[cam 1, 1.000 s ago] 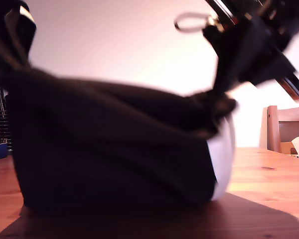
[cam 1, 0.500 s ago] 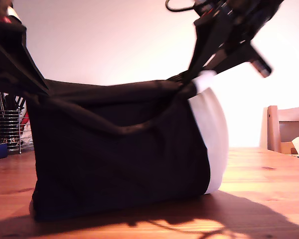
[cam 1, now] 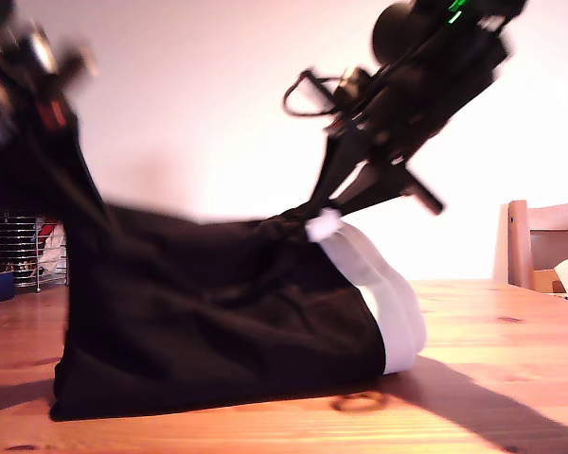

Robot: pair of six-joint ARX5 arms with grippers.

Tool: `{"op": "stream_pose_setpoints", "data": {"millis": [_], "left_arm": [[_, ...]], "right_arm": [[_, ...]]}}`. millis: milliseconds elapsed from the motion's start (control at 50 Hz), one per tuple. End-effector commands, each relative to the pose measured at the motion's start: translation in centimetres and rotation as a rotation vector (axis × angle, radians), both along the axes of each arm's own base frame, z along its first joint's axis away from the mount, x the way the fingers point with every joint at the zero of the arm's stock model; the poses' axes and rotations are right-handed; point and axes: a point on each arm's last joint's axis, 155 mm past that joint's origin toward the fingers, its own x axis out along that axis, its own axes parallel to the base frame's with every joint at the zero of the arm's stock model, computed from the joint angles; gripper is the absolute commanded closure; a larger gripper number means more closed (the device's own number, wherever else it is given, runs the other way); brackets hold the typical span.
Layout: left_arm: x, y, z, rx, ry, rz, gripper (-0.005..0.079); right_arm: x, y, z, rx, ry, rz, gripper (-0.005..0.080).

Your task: Fold the shorts in front of you. After folding it, place it to the left side.

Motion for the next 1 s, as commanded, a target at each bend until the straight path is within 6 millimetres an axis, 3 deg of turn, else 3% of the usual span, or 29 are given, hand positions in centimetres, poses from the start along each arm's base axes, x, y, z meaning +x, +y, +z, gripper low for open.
{"op": "stream_pose_setpoints", "data": {"millis": [0, 300, 420, 520, 620, 700, 760, 980], "left_arm": [[0.9, 0.1, -0.7, 0.010, -0.009, 0.002, 0.0766], [3.5, 1.1, -3.4, 0.066, -0.027, 0.060, 0.0766], [4.4, 2.1, -3.8, 0.095, -0.038, 0.099, 0.0766], [5.0, 2.6, -3.6, 0.092, -0.054, 0.118, 0.0753], [5.6, 3.0, -3.2, 0.084, -0.079, 0.133, 0.0635], [5.9, 3.0, -2.9, 0.071, -0.092, 0.132, 0.0502], [5.8, 2.6, -2.6, 0.047, -0.090, 0.120, 0.0451], [5.9, 2.3, -1.9, -0.011, -0.077, 0.112, 0.0448]], "right_arm": [[1.6, 0.4, -0.2, 0.002, -0.015, -0.021, 0.0765], [4.6, 1.3, -5.9, -0.039, 0.014, -0.044, 0.0765], [5.9, 1.1, -7.0, -0.063, -0.020, -0.073, 0.0753], [6.3, 1.3, -6.7, -0.052, -0.038, -0.074, 0.0622], [6.9, 1.7, -6.0, -0.019, -0.054, -0.092, 0.0471], [7.3, 2.1, -5.4, 0.009, -0.059, -0.099, 0.0464], [7.4, 2.4, -4.9, 0.024, -0.059, -0.096, 0.0464], [7.4, 3.7, -2.5, 0.110, -0.021, -0.083, 0.0464]]}}
